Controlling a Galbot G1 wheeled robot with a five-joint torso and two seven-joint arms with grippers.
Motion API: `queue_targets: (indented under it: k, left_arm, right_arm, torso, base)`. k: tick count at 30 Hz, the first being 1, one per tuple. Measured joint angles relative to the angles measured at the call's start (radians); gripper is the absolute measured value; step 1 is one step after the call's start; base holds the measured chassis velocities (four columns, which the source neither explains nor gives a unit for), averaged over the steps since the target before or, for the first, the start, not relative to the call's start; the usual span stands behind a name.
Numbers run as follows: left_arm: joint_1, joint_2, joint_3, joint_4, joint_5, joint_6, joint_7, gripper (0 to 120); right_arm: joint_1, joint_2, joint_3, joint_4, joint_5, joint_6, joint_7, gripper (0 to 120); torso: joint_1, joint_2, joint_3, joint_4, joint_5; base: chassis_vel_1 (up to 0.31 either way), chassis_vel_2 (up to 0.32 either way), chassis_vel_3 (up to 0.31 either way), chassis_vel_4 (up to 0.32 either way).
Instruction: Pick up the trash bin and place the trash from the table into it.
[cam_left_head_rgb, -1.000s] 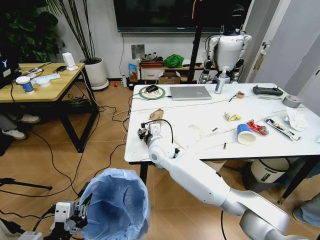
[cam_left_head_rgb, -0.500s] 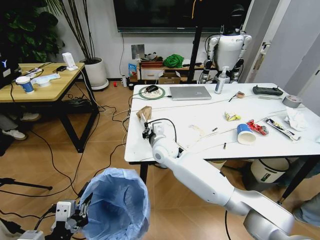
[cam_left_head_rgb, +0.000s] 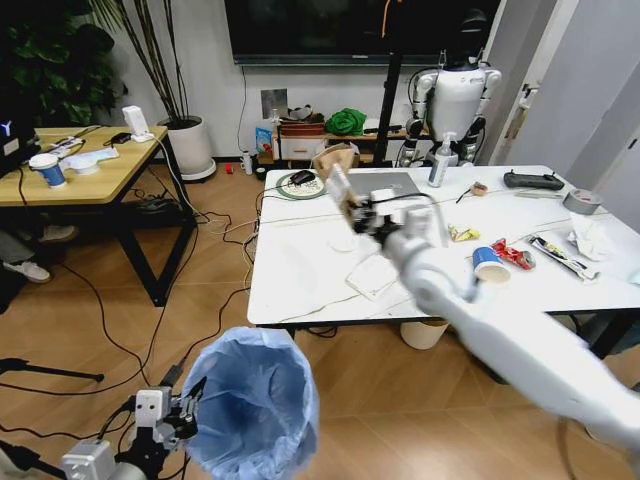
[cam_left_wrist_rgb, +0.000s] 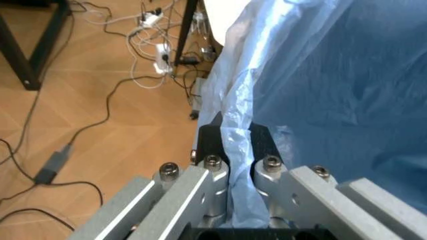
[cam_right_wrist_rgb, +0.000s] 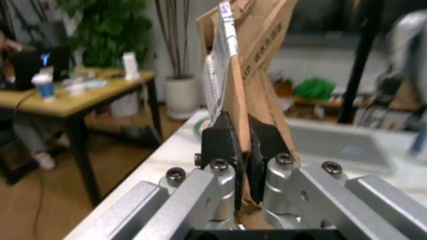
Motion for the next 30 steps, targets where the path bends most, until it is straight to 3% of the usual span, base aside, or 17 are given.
queue_targets:
  k: [2,5,7,14,22,30]
  left_arm:
    - [-0.006,0.008,0.013,0.003,0.000,0.000,-0.001,0]
    - [-0.032,0.068,0.050,0.016,-0.027,0.008,-0.017,0]
    - [-0.031,0.097,0.050,0.020,-0.034,0.010,-0.020,0]
    - [-0.030,0.123,0.029,0.021,-0.067,0.012,-0.020,0]
    - [-0.122,0.161,0.083,0.055,-0.126,0.030,-0.024,0]
    - [-0.196,0.188,0.117,0.079,-0.169,0.039,-0.029,0]
  right_arm:
    - [-0.043,-0.045,0.062,0.040,-0.001,0.006,-0.012,0]
    - [-0.213,-0.181,0.203,0.150,-0.025,0.062,-0.056,0]
    - [-0.284,-0.211,0.245,0.182,-0.048,0.081,-0.082,0]
    - [-0.351,-0.214,0.247,0.203,-0.151,0.130,-0.161,0]
    - [-0.451,-0.258,0.320,0.224,-0.229,0.161,-0.207,0]
    - [-0.742,-0.266,0.572,0.301,-0.270,0.163,-0.274,0]
  torso:
    - [0.000,0.000,0.000,-0.0005,-0.0006]
    - [0.000,0.000,0.000,-0.0007,-0.0010]
    - [0.000,0.000,0.000,-0.0019,-0.0005]
    - [0.000,0.000,0.000,0.0006,-0.0007]
    - [0.000,0.000,0.000,-0.0010,-0.0009]
    - [0.000,0.000,0.000,-0.0005,-0.0008]
  base:
    - [0.050,0.010,0.008,-0.005]
    - [0.000,0.000,0.000,0.000]
    - [0.000,0.000,0.000,0.000]
    - [0.000,0.000,0.000,0.000]
    - [0.000,0.000,0.000,0.000]
    - [0.000,0.000,0.000,0.000]
